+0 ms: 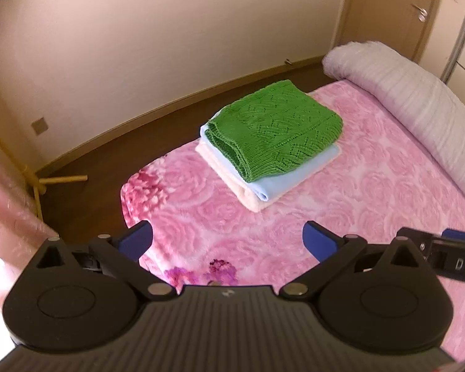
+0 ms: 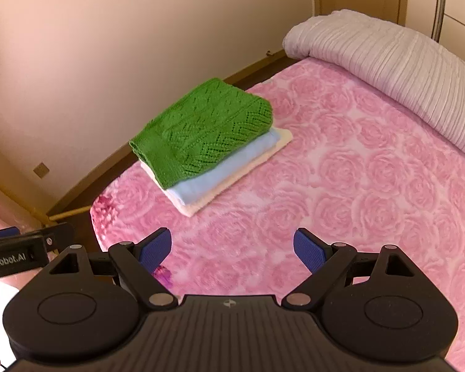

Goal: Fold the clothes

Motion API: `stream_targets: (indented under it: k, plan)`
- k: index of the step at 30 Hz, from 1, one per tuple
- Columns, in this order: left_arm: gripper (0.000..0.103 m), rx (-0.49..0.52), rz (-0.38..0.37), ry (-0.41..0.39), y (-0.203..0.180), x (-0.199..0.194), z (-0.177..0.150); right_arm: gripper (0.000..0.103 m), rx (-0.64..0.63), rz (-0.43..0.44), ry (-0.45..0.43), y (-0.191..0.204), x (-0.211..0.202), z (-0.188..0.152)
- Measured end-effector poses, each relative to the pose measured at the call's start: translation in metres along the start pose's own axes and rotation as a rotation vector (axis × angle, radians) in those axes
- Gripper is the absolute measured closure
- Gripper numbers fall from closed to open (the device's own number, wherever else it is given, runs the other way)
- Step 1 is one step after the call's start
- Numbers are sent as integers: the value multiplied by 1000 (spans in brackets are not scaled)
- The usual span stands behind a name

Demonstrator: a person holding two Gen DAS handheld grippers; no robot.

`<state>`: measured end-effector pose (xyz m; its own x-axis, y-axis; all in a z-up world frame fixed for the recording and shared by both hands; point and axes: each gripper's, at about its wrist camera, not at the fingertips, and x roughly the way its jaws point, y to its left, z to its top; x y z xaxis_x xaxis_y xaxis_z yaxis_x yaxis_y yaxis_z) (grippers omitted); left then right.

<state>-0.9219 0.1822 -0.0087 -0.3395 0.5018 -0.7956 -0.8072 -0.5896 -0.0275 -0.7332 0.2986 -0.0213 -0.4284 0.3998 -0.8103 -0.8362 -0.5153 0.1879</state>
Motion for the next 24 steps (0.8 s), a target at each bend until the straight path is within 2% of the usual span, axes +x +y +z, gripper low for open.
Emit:
stream_targets:
  k: [5, 9, 24]
  plan:
    - [1, -38, -7, -8, -9, -4, -2, 14, -32, 7, -4, -7, -3, 1]
    - [1, -48, -18, -9, -17, -5, -2, 14, -62, -32, 3, -9, -2, 8]
    - [1, -48, -20, 94, -38, 33, 3, 14, -94, -5, 97, -29, 32, 31]
